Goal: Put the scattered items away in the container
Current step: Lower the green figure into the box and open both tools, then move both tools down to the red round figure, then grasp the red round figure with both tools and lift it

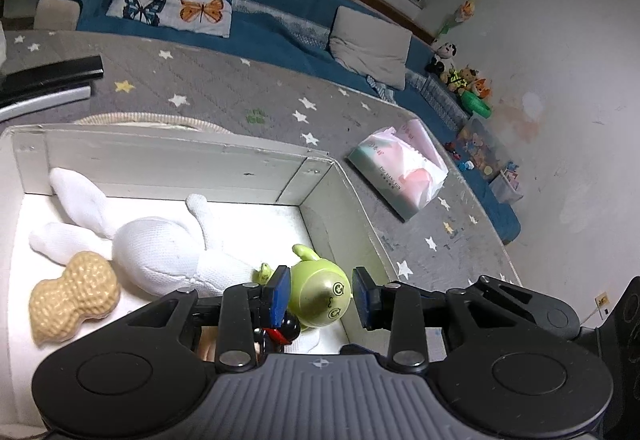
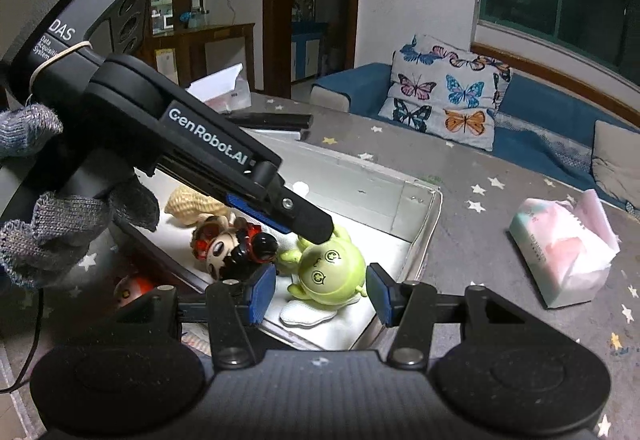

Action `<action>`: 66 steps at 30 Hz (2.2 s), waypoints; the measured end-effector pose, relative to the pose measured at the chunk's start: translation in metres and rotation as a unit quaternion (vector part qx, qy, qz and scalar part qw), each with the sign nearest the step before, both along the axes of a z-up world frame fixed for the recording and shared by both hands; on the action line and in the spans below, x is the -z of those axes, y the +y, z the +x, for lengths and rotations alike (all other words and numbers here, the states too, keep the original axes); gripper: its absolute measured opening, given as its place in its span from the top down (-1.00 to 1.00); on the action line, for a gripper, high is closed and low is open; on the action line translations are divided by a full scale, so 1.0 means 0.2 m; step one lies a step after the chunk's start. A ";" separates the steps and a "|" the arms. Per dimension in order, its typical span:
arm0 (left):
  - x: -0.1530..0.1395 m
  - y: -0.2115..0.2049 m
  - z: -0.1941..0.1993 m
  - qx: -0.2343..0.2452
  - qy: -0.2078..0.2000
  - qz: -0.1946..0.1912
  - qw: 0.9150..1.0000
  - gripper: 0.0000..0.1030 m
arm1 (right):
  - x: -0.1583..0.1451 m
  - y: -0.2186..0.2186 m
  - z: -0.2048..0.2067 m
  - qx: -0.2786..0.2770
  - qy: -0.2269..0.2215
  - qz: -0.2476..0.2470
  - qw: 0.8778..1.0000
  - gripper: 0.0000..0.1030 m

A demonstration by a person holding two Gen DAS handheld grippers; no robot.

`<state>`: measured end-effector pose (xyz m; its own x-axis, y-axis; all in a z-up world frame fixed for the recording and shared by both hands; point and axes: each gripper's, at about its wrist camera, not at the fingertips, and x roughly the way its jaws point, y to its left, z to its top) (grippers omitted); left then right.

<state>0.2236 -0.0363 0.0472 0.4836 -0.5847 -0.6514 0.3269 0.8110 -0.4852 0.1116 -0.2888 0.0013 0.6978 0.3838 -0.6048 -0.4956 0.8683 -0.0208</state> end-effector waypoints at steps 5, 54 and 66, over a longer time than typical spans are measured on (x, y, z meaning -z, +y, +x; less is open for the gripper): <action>-0.05 0.06 -0.10 -0.005 -0.019 -0.002 1.000 0.30 | -0.02 0.00 -0.08 -0.002 -0.008 0.013 1.000 0.01; 0.19 0.56 -0.60 -0.099 -0.005 -0.060 0.993 0.29 | 0.28 0.38 -0.25 -0.074 0.046 0.060 0.994 0.02; 0.29 0.59 -0.53 -0.103 0.024 -0.096 0.990 0.26 | 0.31 0.40 -0.22 -0.072 0.051 0.068 0.994 0.05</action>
